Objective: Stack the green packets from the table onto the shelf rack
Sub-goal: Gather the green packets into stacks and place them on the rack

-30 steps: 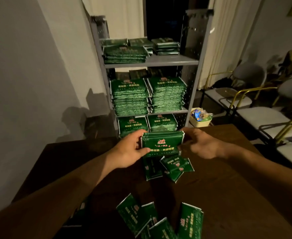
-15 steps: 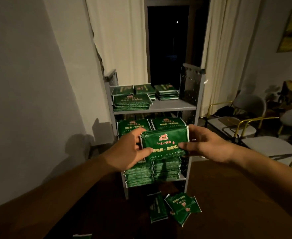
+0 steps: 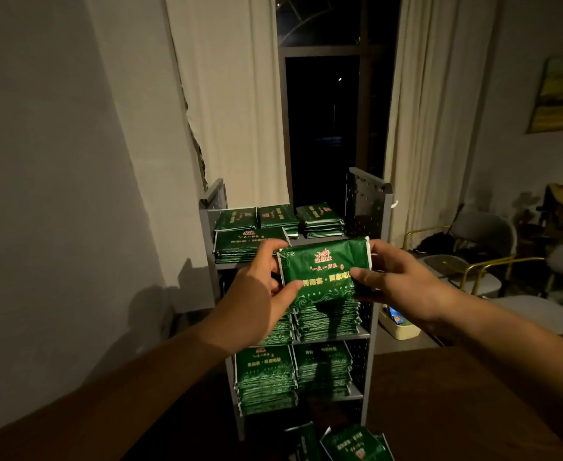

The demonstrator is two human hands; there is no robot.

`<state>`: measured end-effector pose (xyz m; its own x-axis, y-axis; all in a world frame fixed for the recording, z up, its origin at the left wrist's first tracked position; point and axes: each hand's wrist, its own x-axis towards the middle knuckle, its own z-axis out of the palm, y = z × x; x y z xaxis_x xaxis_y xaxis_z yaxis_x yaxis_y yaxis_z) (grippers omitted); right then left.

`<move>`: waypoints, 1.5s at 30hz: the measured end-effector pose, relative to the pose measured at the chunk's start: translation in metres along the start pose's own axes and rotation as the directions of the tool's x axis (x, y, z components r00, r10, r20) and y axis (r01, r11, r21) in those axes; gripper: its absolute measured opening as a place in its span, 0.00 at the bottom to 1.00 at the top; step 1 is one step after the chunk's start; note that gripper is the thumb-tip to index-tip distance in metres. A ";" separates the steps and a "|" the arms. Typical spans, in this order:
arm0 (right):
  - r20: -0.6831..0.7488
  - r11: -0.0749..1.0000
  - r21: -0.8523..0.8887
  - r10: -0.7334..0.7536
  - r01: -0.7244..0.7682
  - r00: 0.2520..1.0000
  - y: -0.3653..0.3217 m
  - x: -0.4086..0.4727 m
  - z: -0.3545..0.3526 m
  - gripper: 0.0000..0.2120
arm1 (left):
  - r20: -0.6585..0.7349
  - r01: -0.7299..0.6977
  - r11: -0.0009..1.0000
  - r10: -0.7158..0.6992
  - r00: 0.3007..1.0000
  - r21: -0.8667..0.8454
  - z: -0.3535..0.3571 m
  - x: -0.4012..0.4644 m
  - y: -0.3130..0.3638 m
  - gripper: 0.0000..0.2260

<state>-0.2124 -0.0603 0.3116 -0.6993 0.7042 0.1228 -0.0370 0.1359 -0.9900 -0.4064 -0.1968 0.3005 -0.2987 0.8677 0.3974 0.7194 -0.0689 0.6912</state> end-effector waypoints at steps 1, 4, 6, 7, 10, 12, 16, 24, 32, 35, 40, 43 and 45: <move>-0.005 1.000 -0.006 -0.007 0.007 1.000 -0.001 0.002 -0.001 0.13 | -0.010 -0.002 1.000 0.002 1.000 -0.007 0.000 0.003 0.002 0.27; -0.001 0.999 -0.033 -0.026 0.026 1.000 -0.009 0.007 -0.004 0.14 | -0.021 -0.016 0.999 0.016 1.000 -0.031 -0.003 0.012 0.003 0.18; 0.058 0.998 -0.053 -0.036 0.039 0.998 -0.018 0.010 -0.006 0.14 | -0.023 0.012 0.998 -0.013 1.000 -0.060 -0.009 0.019 0.007 0.13; 0.099 0.998 -0.056 -0.033 0.039 0.995 -0.022 0.012 -0.007 0.15 | -0.014 0.046 0.995 -0.047 0.999 -0.086 -0.014 0.023 0.011 0.12; 0.192 0.997 -0.066 -0.023 0.036 0.981 -0.036 0.019 -0.002 0.15 | 0.183 0.201 0.962 -0.167 0.969 -0.183 -0.026 0.037 0.019 0.12; 0.170 0.998 -0.039 -0.039 0.046 0.985 -0.039 0.025 0.007 0.14 | 0.332 0.281 0.943 -0.211 0.919 -0.179 -0.027 0.043 0.024 0.13; -0.145 0.902 -0.315 -0.353 0.295 0.924 -0.038 0.030 0.020 0.17 | 0.231 0.336 0.880 -0.269 0.935 -0.336 -0.020 0.051 0.026 0.09; 0.478 -0.186 -0.832 -0.720 0.523 0.503 -0.025 0.017 0.038 0.19 | 0.113 0.438 0.694 -0.462 0.880 -0.572 -0.025 0.062 0.031 0.04; 0.500 -0.244 -0.823 -0.739 0.513 0.451 -0.030 0.032 0.047 0.15 | 0.024 0.352 0.685 -0.439 0.898 -0.638 -0.033 0.057 0.022 0.10; 0.534 -0.253 -0.795 -0.723 0.551 0.439 -0.027 0.037 0.051 0.14 | 0.034 0.384 0.674 -0.470 0.882 -0.631 -0.039 0.054 0.021 0.12; 0.273 0.011 -0.857 -0.838 0.516 0.472 -0.034 0.061 0.044 0.16 | -0.171 0.222 0.961 -0.249 0.953 -0.165 -0.046 0.046 0.018 0.15; 0.222 0.054 -0.874 -0.839 0.483 0.496 -0.039 0.078 0.043 0.16 | -0.118 -0.071 0.736 0.202 0.972 0.673 -0.042 0.034 -0.005 0.20; 0.238 0.054 -0.869 -0.826 0.492 0.511 -0.040 0.092 0.053 0.16 | -0.023 -0.092 0.624 0.175 0.984 0.776 -0.037 0.035 -0.016 0.33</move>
<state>-0.3131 -0.0384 0.3585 -0.4972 0.0818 0.8638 0.2739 0.9594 0.0668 -0.4513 -0.1832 0.3258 -0.1830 0.8305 0.5260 0.9632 0.2586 -0.0733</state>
